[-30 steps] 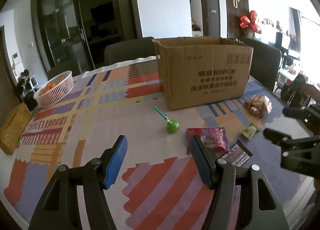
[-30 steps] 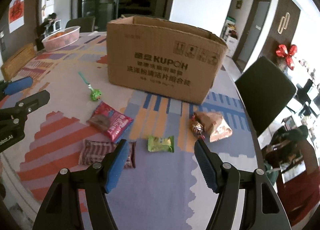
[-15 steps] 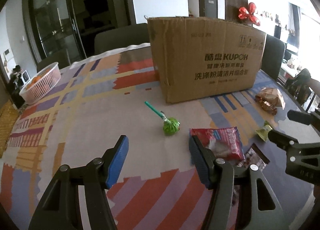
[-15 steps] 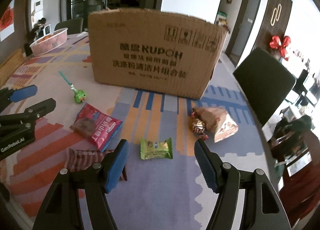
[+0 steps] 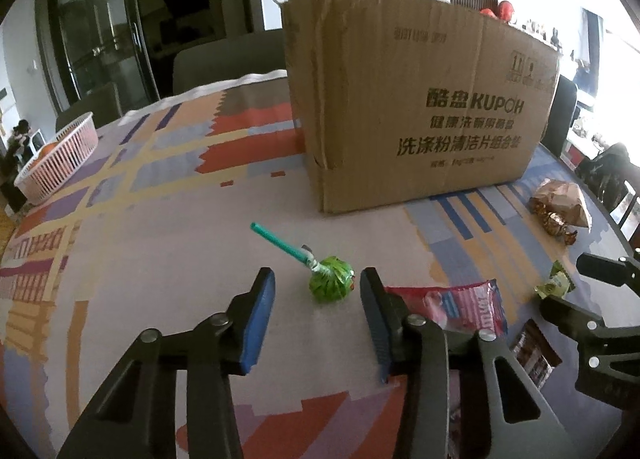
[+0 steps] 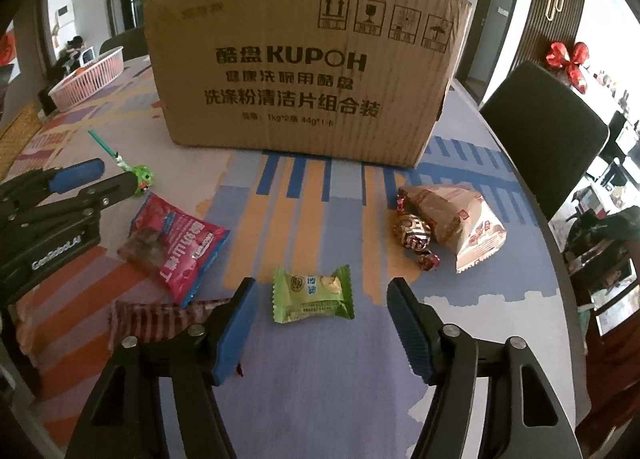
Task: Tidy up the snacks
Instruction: 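Grasp the green lollipop with the left tool while the right tool grasps the green-yellow packet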
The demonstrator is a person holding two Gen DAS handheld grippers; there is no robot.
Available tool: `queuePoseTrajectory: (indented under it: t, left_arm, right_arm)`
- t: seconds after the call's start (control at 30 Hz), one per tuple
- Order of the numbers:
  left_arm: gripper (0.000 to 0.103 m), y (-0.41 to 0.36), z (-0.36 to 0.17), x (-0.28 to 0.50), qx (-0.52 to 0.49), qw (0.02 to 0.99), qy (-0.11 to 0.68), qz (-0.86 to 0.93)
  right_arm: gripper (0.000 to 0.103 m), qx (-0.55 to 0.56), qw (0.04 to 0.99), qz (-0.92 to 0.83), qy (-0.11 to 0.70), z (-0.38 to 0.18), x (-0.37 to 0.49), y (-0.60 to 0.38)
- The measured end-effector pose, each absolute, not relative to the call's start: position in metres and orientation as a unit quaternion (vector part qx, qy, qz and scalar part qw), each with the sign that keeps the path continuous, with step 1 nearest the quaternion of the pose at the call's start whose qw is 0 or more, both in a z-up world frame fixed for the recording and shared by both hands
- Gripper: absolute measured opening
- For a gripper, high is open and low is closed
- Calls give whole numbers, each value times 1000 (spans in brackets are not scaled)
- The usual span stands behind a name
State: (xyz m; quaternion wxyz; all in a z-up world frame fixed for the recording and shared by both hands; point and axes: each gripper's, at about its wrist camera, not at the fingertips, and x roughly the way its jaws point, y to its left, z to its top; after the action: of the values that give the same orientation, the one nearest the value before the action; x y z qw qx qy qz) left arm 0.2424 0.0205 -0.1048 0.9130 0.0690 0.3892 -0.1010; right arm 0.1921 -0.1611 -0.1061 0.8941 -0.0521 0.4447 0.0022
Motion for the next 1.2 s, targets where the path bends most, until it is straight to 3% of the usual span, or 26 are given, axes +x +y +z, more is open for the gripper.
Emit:
queuePoseTrajectory:
  t: [0.37, 0.6, 1.2]
  left_arm:
    - [27, 16, -112, 253, 61, 906, 402, -113]
    - [26, 14, -112, 253, 62, 905, 404, -115]
    - [26, 16, -73, 218, 60, 915, 387, -100]
  right_arm:
    - [48, -37, 886, 19, 461, -116, 197, -162]
    - [35, -42, 890, 24, 454, -117, 194, -163]
    - [32, -42, 909, 41, 413, -88, 184, -160]
